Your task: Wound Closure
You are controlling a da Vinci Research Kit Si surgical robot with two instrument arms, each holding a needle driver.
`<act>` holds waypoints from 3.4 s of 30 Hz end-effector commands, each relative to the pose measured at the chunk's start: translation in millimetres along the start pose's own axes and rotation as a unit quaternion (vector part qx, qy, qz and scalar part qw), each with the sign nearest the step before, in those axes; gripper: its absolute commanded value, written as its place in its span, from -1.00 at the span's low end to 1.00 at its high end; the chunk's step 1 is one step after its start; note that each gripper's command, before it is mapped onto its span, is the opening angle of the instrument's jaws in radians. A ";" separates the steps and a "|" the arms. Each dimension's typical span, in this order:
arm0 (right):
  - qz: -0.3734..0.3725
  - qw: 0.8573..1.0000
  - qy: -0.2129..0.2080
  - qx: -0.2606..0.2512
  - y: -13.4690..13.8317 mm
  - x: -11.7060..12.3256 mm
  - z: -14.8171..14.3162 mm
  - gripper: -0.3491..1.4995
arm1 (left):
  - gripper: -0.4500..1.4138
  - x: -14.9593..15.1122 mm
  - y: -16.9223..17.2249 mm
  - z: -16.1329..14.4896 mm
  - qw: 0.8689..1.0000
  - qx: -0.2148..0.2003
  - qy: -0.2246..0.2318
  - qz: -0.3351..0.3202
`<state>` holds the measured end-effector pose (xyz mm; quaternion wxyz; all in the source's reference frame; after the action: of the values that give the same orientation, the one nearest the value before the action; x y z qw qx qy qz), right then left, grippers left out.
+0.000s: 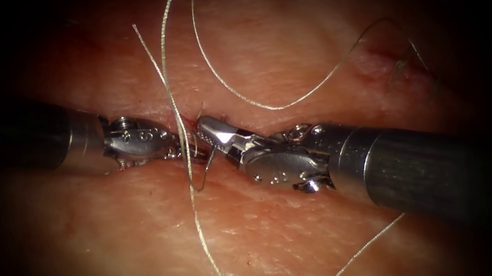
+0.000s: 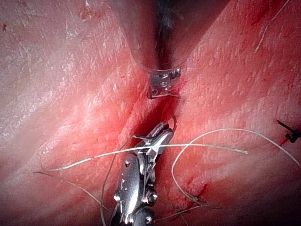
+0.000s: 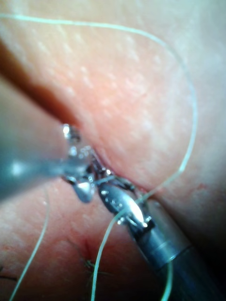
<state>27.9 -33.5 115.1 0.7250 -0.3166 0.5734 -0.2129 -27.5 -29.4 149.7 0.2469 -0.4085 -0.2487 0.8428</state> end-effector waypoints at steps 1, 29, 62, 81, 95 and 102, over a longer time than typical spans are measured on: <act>0.011 1.000 0.000 0.000 -0.3 -0.8 0.9 -1.00 | -0.66 -0.3 0.0 1.0 1.000 -0.001 0.000 0.000; 0.233 0.972 -0.013 -0.010 2.5 -6.5 0.8 -1.00 | -0.68 -0.2 0.2 0.9 1.000 -0.001 0.000 -0.001; 0.234 0.972 0.003 0.012 3.4 -7.5 0.5 -1.00 | -0.69 0.0 0.3 0.7 1.000 -0.002 -0.002 -0.002; 0.322 0.946 0.011 0.038 3.6 -7.9 1.9 -1.00 | -0.69 0.1 0.3 0.6 1.000 -0.002 -0.003 -0.002; 0.346 0.936 0.017 0.057 4.5 -8.3 3.1 -1.00 | -0.69 0.1 0.3 0.6 1.000 -0.002 -0.003 -0.002; 0.289 0.956 0.019 0.054 5.5 -8.4 2.8 -1.00 | -0.69 0.1 0.3 0.6 1.000 -0.002 -0.003 -0.002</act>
<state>27.5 -23.5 117.1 0.7627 -0.0945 0.6390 -0.0318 -27.5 -29.3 149.1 0.2473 -0.4057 -0.2512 0.8433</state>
